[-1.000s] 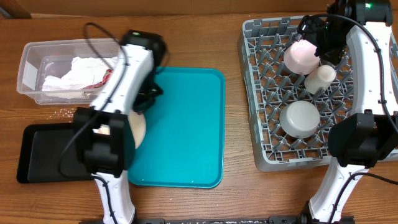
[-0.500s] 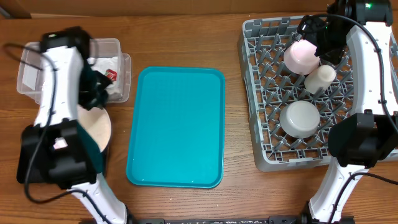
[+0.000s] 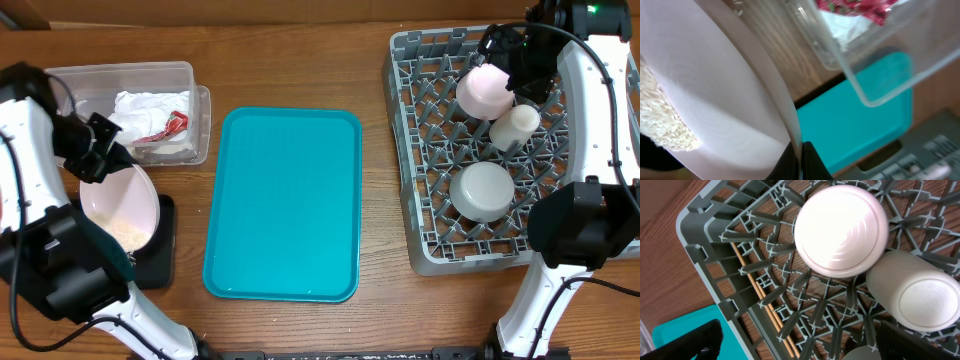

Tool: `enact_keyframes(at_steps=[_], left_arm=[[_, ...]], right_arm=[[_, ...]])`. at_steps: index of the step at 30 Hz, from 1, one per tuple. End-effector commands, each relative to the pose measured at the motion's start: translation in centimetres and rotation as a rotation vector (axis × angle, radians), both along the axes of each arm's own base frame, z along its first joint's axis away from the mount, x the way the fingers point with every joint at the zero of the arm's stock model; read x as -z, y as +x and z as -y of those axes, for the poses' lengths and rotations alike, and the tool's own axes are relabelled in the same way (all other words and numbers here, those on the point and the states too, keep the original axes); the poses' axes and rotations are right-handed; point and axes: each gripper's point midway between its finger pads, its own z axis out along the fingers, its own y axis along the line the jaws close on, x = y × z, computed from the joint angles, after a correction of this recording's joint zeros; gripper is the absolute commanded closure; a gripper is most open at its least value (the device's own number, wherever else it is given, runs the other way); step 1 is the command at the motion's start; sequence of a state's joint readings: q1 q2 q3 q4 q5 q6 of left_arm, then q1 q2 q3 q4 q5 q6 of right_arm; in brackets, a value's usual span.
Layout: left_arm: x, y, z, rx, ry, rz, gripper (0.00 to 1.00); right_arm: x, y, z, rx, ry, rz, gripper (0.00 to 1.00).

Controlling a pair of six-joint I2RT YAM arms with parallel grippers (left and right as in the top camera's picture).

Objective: Sort waste into correct bins and load items into the dishwasher
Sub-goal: 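Tilt the pink plate to pour the rice onto the black tray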

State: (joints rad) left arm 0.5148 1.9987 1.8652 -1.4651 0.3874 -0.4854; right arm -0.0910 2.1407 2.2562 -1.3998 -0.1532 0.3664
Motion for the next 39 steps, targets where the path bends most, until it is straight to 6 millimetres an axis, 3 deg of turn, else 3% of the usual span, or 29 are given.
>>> enact_keyframes(at_steps=[1,17,21,28,39], left_arm=[[-3.1,1.1,0.1,0.028,-0.126,0.192,0.96],[-7.6,-1.5,-3.5,-0.054,-0.371,0.472,0.96],[-7.2,-2.6,-6.2,-0.109,-0.330,0.491,0.96],[-7.7,-5.2,-7.1,-0.155,-0.380,0.503,0.96],[-8.2,-5.6,-9.1,-0.190,-0.363,0.590,0.96]], right_arm=[[-1.5,0.3,0.0,0.004,0.003,0.044,0.00],[-1.5,0.3,0.0,0.005,0.003,0.043,0.00],[-1.5,0.3,0.0,0.004,0.003,0.044,0.00],[-1.5,0.3,0.0,0.004,0.003,0.044,0.00],[-1.5,0.3,0.0,0.004,0.003,0.044,0.00]])
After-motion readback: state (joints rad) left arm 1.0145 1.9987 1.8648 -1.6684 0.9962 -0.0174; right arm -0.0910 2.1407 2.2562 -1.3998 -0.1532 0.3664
